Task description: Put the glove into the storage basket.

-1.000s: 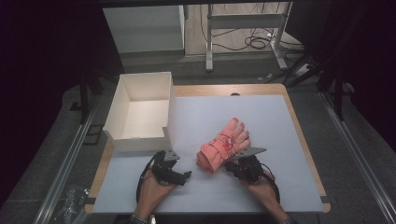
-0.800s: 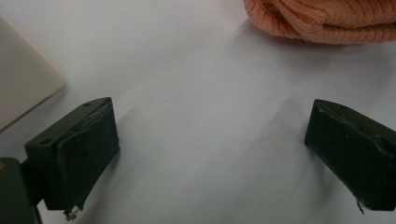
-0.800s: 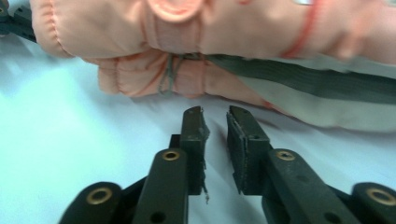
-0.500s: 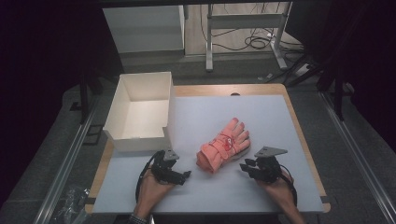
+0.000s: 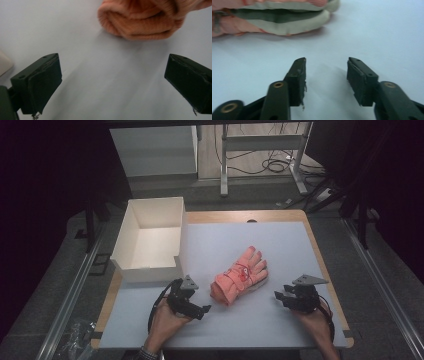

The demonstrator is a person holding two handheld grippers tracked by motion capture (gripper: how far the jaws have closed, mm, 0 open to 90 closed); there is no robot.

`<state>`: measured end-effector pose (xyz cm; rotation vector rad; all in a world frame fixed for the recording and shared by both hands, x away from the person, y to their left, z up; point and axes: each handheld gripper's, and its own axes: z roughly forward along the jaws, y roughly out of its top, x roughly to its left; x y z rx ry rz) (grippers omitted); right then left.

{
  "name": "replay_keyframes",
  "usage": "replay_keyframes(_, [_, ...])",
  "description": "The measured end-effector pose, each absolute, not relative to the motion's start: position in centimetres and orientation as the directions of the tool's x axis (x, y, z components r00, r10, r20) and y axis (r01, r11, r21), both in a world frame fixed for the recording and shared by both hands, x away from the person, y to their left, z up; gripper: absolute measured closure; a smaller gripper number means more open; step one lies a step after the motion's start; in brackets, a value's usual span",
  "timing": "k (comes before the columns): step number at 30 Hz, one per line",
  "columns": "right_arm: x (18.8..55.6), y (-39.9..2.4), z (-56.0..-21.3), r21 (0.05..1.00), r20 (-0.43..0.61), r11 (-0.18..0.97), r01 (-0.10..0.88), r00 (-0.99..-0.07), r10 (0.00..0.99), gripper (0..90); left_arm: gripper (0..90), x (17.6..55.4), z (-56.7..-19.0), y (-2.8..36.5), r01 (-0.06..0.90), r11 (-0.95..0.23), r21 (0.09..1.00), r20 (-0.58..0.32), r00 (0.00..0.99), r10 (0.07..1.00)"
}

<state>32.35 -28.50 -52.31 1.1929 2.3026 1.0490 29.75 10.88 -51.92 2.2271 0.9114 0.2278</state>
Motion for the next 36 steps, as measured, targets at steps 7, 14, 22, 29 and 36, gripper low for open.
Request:
replay_keyframes(7, [33.0,-29.3,-52.7,0.742,-0.025,0.388,0.548,-0.555,0.832,33.9,0.0,30.3,-49.4,9.7,0.536,-0.510,0.673,-0.136,0.767,0.628])
replay_keyframes(14, [33.2,-29.1,-52.9,0.732,-0.041,0.404,0.549,-0.556,0.830,25.7,0.0,31.5,-47.4,8.2,0.531,-0.519,0.670,-0.151,0.782,0.605])
replay_keyframes(22, [33.2,-29.1,-52.9,0.733,-0.044,0.406,0.545,-0.558,0.828,24.8,0.0,33.2,-45.9,5.5,0.514,-0.561,0.649,-0.119,0.796,0.593])
replay_keyframes(29, [33.2,-29.1,-53.0,0.735,-0.046,0.406,0.543,-0.558,0.828,24.7,0.0,35.1,-46.2,2.8,0.506,-0.589,0.630,-0.106,0.808,0.580])
replay_keyframes(36, [33.1,-29.1,-53.0,0.735,-0.046,0.407,0.542,-0.558,0.828,24.7,0.0,36.3,-47.3,0.8,0.499,-0.633,0.592,-0.071,0.815,0.576])
